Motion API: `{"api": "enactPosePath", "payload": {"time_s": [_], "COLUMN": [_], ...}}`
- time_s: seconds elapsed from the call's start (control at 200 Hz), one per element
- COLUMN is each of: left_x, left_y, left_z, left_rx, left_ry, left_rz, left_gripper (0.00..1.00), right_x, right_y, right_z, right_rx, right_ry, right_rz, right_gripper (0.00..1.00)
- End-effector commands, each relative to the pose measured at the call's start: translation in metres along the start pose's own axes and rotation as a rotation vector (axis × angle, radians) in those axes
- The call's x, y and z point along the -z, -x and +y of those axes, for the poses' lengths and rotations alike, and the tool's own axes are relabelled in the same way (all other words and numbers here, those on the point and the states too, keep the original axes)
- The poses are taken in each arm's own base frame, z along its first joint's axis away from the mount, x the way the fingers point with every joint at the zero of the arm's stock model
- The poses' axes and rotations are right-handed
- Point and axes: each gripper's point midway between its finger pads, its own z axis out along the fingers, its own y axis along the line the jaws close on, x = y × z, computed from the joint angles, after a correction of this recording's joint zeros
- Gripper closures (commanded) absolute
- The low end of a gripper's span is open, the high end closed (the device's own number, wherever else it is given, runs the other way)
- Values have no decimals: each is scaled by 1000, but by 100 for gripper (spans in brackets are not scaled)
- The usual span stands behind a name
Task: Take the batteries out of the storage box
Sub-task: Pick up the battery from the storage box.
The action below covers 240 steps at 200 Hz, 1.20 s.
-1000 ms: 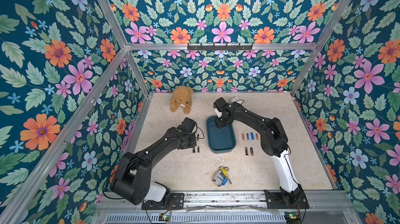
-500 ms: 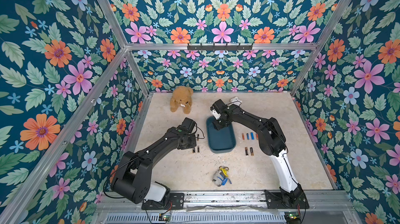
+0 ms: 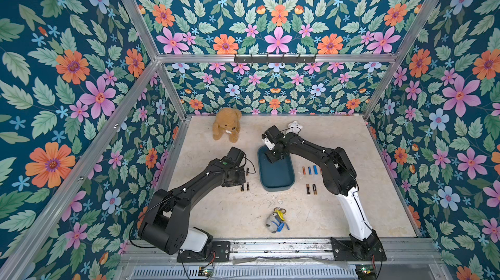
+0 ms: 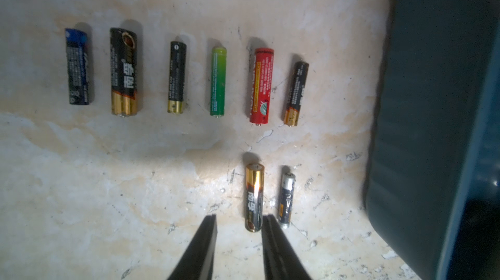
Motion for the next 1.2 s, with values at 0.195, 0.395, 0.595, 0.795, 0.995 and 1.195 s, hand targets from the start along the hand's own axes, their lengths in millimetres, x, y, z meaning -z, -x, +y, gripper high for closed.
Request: {"api": "enactPosePath", "payload": {"time_s": [0.195,0.395,0.595,0.795,0.995,1.195], "left_x": [1,1,1,2,2,2], "left_y": [-1,-1,-1,-2,-2,-1], "left_z": [1,1,2,2,3,2], "left_rx": [2,0,1,1,1,0], "left_ry": [6,6,8,8,11,7], "left_rz": [8,9,10,8,10,9], "left_gripper": [65,65,65,65,65,65], "right_x": [10,13,2,0,-5,5], "right_y": [11,15,8,2,-4,-2], "right_z": [3,3,6,11,9,6], "right_rx": [16,15,17,6,-6,-12], "right_ry": [-9,-8,8,42,46,30], "right_rz": [-45,-61,-24,-9,8,-9], "right_gripper": [44,44,44,44,44,44]}}
